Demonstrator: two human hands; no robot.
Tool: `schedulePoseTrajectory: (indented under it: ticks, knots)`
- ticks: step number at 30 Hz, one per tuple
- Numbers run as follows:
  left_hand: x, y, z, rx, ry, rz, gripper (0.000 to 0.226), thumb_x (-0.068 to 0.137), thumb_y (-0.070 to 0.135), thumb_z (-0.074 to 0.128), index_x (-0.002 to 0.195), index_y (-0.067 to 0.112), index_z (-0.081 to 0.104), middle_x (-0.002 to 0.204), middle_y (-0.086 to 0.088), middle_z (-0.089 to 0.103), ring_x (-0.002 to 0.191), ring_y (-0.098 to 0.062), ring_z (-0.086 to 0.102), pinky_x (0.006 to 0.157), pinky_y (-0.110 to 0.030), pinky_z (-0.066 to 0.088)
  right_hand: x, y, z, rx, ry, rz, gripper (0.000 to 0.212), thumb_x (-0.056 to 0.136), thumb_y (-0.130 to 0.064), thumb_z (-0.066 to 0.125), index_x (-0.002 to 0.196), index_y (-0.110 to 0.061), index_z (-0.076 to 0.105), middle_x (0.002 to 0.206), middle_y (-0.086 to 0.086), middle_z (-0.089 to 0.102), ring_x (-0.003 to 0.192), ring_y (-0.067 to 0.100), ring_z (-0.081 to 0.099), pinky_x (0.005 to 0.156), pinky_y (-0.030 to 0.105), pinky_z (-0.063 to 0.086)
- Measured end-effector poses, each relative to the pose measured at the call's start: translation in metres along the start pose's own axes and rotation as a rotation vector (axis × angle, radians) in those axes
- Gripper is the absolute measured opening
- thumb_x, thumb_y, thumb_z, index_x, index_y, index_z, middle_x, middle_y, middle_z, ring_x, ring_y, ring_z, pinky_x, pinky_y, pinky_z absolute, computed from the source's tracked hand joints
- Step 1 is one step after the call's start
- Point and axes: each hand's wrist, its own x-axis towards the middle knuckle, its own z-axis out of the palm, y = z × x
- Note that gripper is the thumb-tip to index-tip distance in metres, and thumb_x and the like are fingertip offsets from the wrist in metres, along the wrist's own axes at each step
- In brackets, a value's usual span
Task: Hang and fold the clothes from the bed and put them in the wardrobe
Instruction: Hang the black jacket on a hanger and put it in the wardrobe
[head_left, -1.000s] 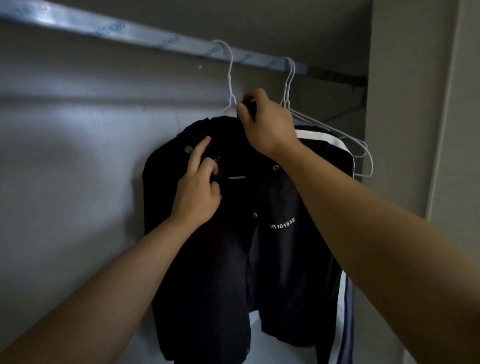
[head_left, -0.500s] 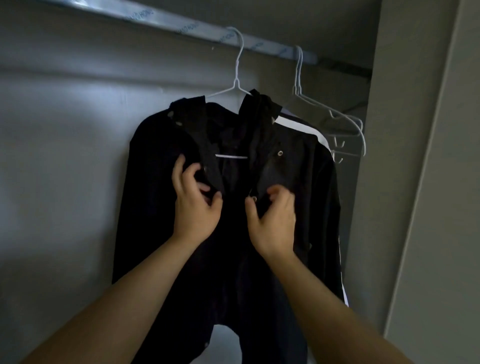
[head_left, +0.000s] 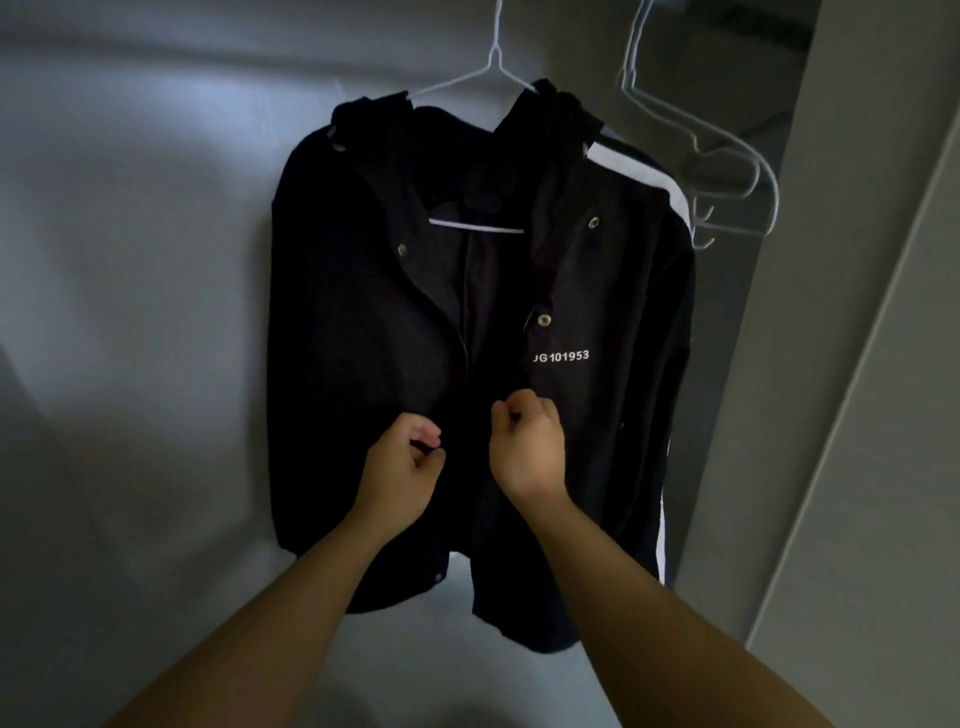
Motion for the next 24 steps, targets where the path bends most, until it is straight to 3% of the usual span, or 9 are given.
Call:
schedulePoseTrajectory:
  ticks: [3, 5, 9, 12, 17, 19, 21, 23, 24]
  knots:
    - [-0.001, 0.002, 0.002, -0.009, -0.033, -0.013, 0.025, 0.088, 0.013, 0.073, 0.098, 0.033, 0.061, 0.095, 0.013, 0.067, 0.074, -0.001, 0.064, 0.067, -0.008, 0.046, -0.002, 0.004, -0.004, 0.237, 0.026, 0.126, 0.017, 0.102, -0.033, 0.046, 0.089, -0.023, 0.051, 0.083, -0.004, 0.065, 0.069, 0.006, 0.061, 0.064, 0.025, 0.047]
    - [-0.003, 0.006, 0.003, -0.041, -0.065, -0.027, 0.024, 0.086, 0.025, 0.076, 0.102, 0.037, 0.062, 0.095, 0.015, 0.068, 0.079, 0.001, 0.065, 0.068, -0.008, 0.047, -0.005, 0.005, -0.007, 0.304, 0.040, 0.124, 0.015, 0.103, -0.035, 0.046, 0.089, -0.030, 0.050, 0.079, -0.007, 0.065, 0.067, 0.000, 0.063, 0.059, 0.020, 0.048]
    - [-0.007, 0.015, 0.014, -0.086, -0.187, -0.039, 0.031, 0.079, 0.046, 0.077, 0.104, 0.045, 0.060, 0.100, 0.027, 0.067, 0.084, 0.003, 0.067, 0.071, -0.007, 0.049, -0.001, 0.005, -0.012, 0.343, 0.027, 0.059, 0.012, 0.103, -0.032, 0.050, 0.092, -0.035, 0.050, 0.079, -0.005, 0.065, 0.073, 0.017, 0.067, 0.074, 0.047, 0.059]
    - [-0.008, 0.017, 0.025, -0.034, -0.255, -0.027, 0.013, 0.087, 0.039, 0.074, 0.090, 0.043, 0.062, 0.090, 0.025, 0.069, 0.083, 0.004, 0.066, 0.071, -0.007, 0.047, 0.003, 0.004, -0.015, 0.339, 0.027, 0.015, 0.010, 0.102, -0.030, 0.052, 0.093, -0.033, 0.052, 0.075, -0.006, 0.062, 0.067, 0.017, 0.062, 0.073, 0.051, 0.057]
    - [-0.003, 0.012, 0.031, -0.003, -0.265, -0.023, 0.035, 0.096, 0.020, 0.062, 0.068, 0.040, 0.057, 0.065, 0.019, 0.062, 0.059, 0.004, 0.057, 0.057, -0.011, 0.040, -0.003, 0.014, -0.016, 0.402, -0.051, 0.069, 0.016, 0.096, -0.025, 0.062, 0.099, -0.035, 0.050, 0.079, -0.005, 0.067, 0.070, 0.009, 0.064, 0.076, 0.046, 0.059]
    - [0.001, 0.010, 0.031, -0.021, -0.279, -0.047, 0.026, 0.095, 0.017, 0.061, 0.073, 0.031, 0.061, 0.067, 0.012, 0.065, 0.062, 0.001, 0.058, 0.059, -0.016, 0.044, -0.015, 0.024, -0.014, 0.396, -0.178, 0.087, 0.029, 0.086, -0.024, 0.073, 0.101, -0.036, 0.051, 0.085, -0.007, 0.069, 0.078, 0.008, 0.067, 0.079, 0.032, 0.057]
    - [0.005, 0.008, 0.029, -0.064, -0.296, -0.084, 0.017, 0.093, 0.018, 0.062, 0.077, 0.012, 0.059, 0.070, -0.007, 0.064, 0.063, -0.009, 0.056, 0.064, -0.030, 0.045, -0.031, 0.037, -0.008, 0.306, -0.267, 0.072, 0.035, 0.080, -0.022, 0.076, 0.103, -0.036, 0.054, 0.090, -0.009, 0.069, 0.083, 0.004, 0.067, 0.077, 0.021, 0.054]
    - [0.008, 0.006, 0.025, -0.157, -0.328, -0.143, 0.027, 0.088, 0.028, 0.063, 0.083, 0.002, 0.059, 0.078, -0.023, 0.063, 0.067, -0.017, 0.057, 0.065, -0.037, 0.046, -0.041, 0.047, -0.003, 0.205, -0.265, 0.058, 0.028, 0.084, -0.020, 0.073, 0.104, -0.032, 0.058, 0.096, -0.007, 0.067, 0.085, 0.006, 0.065, 0.079, 0.023, 0.053]
    - [0.010, 0.006, 0.022, -0.203, -0.356, -0.179, 0.028, 0.085, 0.033, 0.064, 0.086, 0.005, 0.063, 0.081, -0.023, 0.065, 0.069, -0.020, 0.061, 0.067, -0.037, 0.049, -0.045, 0.052, -0.001, 0.181, -0.247, 0.053, 0.019, 0.089, -0.021, 0.069, 0.103, -0.029, 0.061, 0.097, -0.005, 0.068, 0.085, 0.006, 0.066, 0.080, 0.025, 0.054]
